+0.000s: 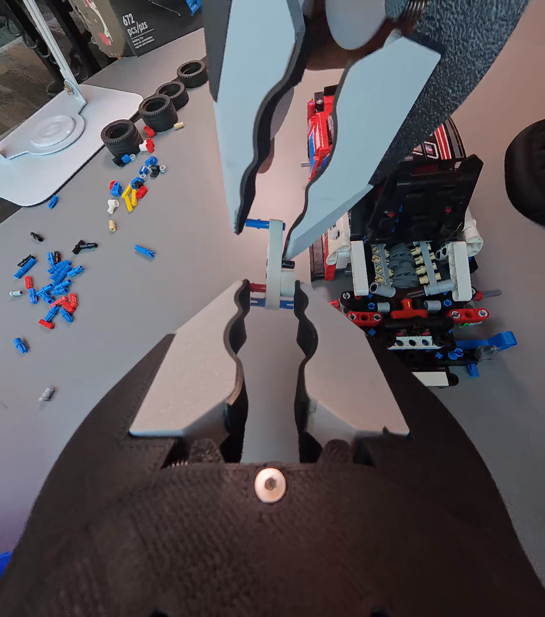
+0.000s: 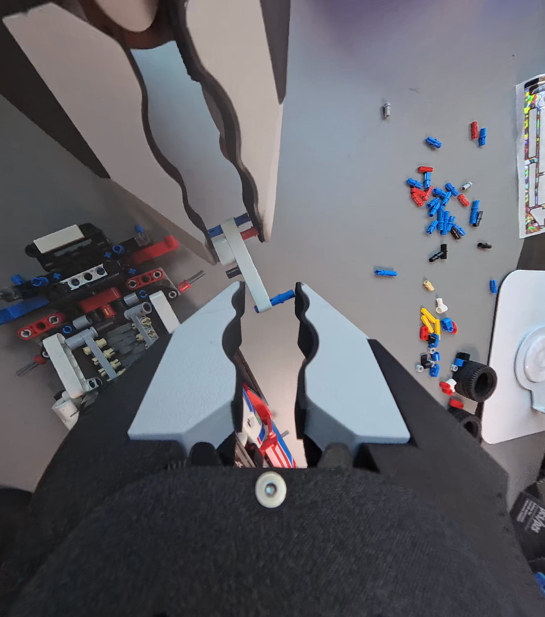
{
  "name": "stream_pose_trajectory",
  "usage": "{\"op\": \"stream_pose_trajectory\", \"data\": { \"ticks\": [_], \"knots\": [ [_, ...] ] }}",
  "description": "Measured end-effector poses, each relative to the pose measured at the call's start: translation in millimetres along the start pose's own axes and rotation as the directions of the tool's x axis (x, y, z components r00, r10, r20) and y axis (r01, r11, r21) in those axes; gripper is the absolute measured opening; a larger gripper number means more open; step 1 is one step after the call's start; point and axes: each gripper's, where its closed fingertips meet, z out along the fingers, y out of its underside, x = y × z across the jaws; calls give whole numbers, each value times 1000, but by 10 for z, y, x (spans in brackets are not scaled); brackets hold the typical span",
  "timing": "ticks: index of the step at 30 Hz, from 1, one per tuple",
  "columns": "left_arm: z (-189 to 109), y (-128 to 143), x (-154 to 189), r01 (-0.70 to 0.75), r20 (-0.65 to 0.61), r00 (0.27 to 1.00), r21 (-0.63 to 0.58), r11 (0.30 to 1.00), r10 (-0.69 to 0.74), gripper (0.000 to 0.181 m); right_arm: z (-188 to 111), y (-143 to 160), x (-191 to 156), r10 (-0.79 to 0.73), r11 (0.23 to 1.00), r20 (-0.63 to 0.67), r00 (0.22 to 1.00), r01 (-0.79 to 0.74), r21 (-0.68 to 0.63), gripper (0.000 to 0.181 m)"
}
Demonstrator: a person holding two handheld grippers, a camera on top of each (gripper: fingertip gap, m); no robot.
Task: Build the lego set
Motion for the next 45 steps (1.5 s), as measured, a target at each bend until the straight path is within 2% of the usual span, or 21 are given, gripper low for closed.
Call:
{"op": "stream_pose_trajectory", "data": {
  "ticks": [11, 24, 29, 34, 37, 41, 45],
  "knots": [
    [-17, 9, 66, 83, -61, 995, 29, 996, -82, 25, -13, 17, -59, -60, 998, 8, 998, 60, 16, 24],
    [-9, 40, 134, 90, -81, 993, 36, 995, -87, 25, -11, 48, -147, -64, 998, 49, 997, 64, -1, 19],
    [-12, 50, 132, 86, -78, 993, 34, 996, -84, 25, -14, 59, -157, -138, 990, 30, 990, 139, -14, 16],
    [31, 136, 197, 109, -125, 986, -5, 994, -109, 25, 38, 82, -220, -94, 995, 79, 992, 96, -15, 17],
    [35, 158, 225, 127, -151, 980, -19, 992, -128, 26, -24, 31, -228, -128, 991, 113, 985, 125, 38, 25],
    [69, 255, 283, 136, -177, 973, -63, 989, -145, 25, -175, -17, -315, -182, 983, 240, 953, 174, 55, 26],
    [114, 298, 357, 145, -213, 963, -104, 984, -165, 25, -122, 24, -461, -220, 970, 374, 901, 242, -13, 25]
  ]
}}
